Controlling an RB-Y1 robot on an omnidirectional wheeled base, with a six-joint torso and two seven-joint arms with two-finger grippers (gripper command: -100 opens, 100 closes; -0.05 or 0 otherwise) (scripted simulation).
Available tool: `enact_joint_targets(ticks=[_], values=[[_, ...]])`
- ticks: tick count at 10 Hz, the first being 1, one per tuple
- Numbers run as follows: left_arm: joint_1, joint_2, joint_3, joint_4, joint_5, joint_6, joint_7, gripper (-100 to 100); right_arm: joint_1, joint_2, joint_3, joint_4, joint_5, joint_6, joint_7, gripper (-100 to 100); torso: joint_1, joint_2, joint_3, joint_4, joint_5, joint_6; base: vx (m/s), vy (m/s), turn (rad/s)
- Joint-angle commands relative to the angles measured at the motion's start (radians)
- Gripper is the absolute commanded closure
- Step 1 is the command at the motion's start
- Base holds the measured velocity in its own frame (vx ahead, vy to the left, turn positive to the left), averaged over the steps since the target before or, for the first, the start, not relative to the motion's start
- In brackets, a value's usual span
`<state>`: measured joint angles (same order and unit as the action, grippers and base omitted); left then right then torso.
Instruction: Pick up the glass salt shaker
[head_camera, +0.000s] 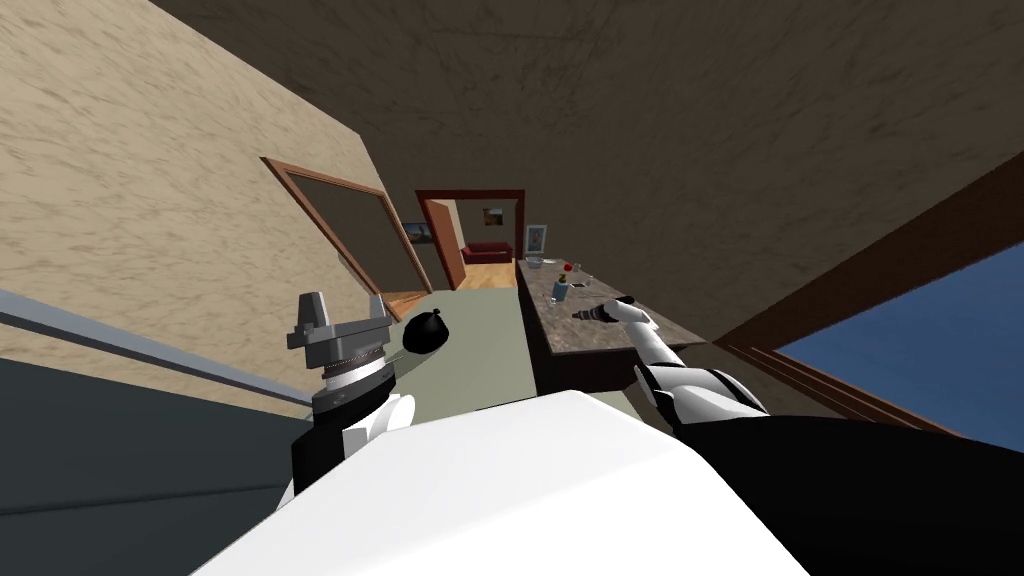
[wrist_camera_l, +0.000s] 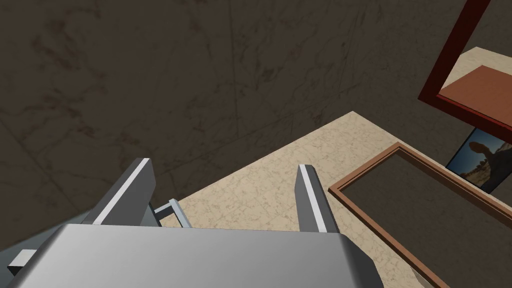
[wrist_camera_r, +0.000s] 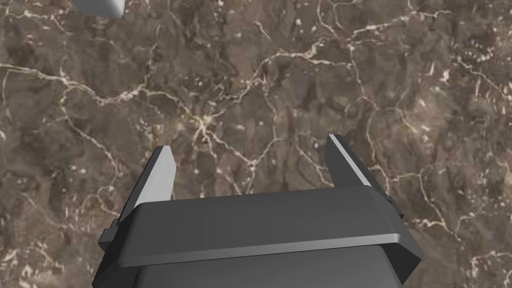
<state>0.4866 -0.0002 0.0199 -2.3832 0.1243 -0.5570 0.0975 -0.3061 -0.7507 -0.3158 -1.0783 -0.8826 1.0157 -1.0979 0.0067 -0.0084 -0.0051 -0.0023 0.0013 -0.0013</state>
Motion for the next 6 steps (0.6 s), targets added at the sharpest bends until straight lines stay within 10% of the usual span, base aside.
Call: enact_joint_targets(ticks=[1,3,4,5,6], values=[[0.000,0.000,0.000,0.000,0.000,0.000,0.000,0,-0.016,-0.027,0.002,0.032,0.010,0.037,0.014,-100,0.000,0.000,0.000,0.000,0.000,0.000,0.105,0.094,0.165],[0.000,0.000,0.000,0.000,0.000,0.000,0.000,0,-0.021,-0.031,0.003,0.041,0.010,0.038,0.017,-100,0.000,-0.001,-0.001,0.000,0.000,0.000,0.076,0.060,0.113],[0.000,0.000,0.000,0.000,0.000,0.000,0.000,0,-0.022,-0.032,0.003,0.044,0.010,0.041,0.020,0,-0.003,0.002,0.001,0.000,-0.001,0.001,0.009,0.007,-0.005],[0.000,0.000,0.000,0.000,0.000,0.000,0.000,0,-0.021,-0.008,0.002,0.061,0.018,0.012,0.035,-100,-0.005,0.005,0.003,0.001,-0.001,0.001,0.038,-0.018,0.003],[0.000,0.000,0.000,0.000,0.000,0.000,0.000,0,-0.027,-0.017,0.005,0.060,0.016,0.026,0.028,-100,-0.007,0.004,0.002,0.001,-0.002,0.001,0.023,-0.012,0.005]])
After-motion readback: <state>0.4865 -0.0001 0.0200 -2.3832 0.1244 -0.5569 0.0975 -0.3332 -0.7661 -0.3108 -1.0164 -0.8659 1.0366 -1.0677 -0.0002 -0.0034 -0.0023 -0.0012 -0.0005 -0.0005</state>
